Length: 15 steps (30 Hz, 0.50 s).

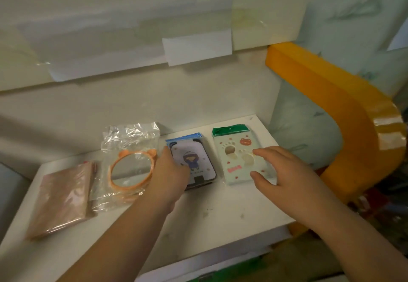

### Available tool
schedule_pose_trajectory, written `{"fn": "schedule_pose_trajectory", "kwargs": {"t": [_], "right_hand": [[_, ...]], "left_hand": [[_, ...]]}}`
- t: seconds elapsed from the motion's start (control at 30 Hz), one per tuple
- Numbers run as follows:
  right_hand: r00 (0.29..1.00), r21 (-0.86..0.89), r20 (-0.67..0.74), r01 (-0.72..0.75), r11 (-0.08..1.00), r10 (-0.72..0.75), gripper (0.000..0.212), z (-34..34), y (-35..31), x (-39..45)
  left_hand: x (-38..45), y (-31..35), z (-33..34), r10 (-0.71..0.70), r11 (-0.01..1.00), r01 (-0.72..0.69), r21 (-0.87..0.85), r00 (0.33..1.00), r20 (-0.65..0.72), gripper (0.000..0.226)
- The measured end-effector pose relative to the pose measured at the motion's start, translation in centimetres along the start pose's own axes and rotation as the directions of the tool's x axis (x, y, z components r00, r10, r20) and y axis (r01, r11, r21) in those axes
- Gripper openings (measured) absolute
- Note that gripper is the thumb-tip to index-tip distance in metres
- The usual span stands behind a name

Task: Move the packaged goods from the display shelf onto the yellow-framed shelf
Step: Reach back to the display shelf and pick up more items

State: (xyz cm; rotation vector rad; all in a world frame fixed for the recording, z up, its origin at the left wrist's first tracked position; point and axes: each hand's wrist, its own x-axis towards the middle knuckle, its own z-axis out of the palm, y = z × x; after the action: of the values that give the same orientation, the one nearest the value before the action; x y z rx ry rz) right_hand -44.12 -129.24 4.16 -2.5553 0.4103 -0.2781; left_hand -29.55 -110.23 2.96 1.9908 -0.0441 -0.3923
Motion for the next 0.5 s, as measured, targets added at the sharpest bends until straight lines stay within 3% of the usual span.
{"fn": "schedule_pose_trajectory", "kwargs": {"t": [0.2,0.37,0.43,0.5], "right_hand": [[0.999,0.026,-0.008,0.047,0.999,-0.047,0.048,-0.1,-0.6,0.8],[0.995,0.065,-0.032,0.100,0.993,-0.098,0.046,1.0,-2.7,2.7],[0.991,0.099,-0.030,0.135,0.986,-0.133,0.046,1.9,-4.0,3.5],[0.985,0.138,-0.012,0.173,0.975,-0.173,0.044,3.0,-5.7,4.1]], "left_hand": [[-2.4,1.2,-1.4,0.171,0.963,-0.147,0.225,0.981,-0.092,0.079],[-4.1,1.1,-5.1,0.449,0.792,-0.323,0.518,0.883,-0.136,0.067],[-4.8,0.6,-7.0,0.527,0.697,-0.327,0.637,0.837,-0.147,0.059],[-5.5,-0.3,-9.1,0.523,0.652,-0.265,0.711,0.835,-0.169,0.058]]}}
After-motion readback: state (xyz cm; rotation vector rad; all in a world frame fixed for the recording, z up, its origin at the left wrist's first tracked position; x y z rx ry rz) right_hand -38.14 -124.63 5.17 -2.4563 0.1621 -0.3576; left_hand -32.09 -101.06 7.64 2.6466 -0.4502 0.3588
